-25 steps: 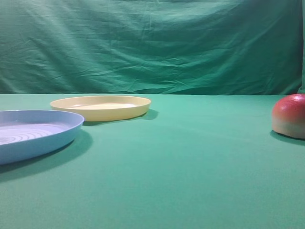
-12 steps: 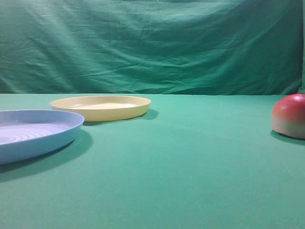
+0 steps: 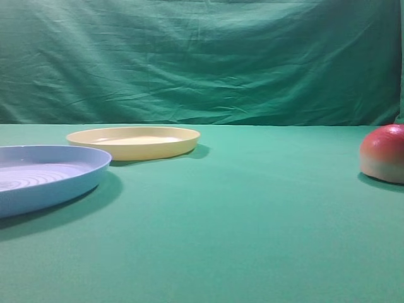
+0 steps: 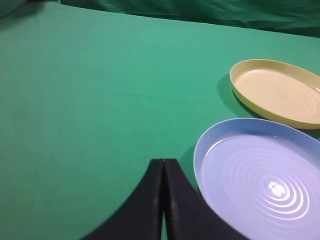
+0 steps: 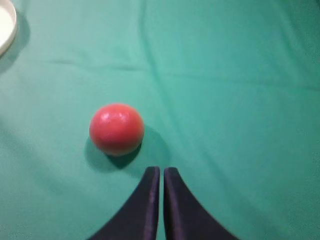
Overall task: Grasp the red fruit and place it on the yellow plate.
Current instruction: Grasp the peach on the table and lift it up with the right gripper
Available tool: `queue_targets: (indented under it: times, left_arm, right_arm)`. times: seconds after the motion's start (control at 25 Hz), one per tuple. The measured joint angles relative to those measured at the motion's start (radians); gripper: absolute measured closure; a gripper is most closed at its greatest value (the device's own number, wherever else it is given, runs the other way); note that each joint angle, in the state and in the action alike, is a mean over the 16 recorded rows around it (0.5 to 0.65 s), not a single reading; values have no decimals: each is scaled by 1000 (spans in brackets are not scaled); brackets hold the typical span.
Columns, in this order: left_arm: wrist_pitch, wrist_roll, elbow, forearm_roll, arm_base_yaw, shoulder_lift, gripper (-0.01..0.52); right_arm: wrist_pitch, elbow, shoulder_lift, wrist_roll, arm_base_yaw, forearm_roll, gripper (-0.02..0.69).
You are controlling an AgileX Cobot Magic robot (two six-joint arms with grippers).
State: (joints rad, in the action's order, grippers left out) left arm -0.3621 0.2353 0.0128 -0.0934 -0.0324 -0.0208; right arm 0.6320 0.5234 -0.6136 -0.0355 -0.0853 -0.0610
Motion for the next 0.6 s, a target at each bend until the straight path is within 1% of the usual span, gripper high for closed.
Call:
queue_targets:
  times: [0.28, 0.6]
  left_arm:
    - [0, 0, 0, 0, 0, 0, 514]
    - [0, 0, 0, 0, 0, 0, 514]
  right_arm:
    - [159, 110, -231, -134, -16, -76, 665]
    - [199, 193, -440, -261, -95, -133, 665]
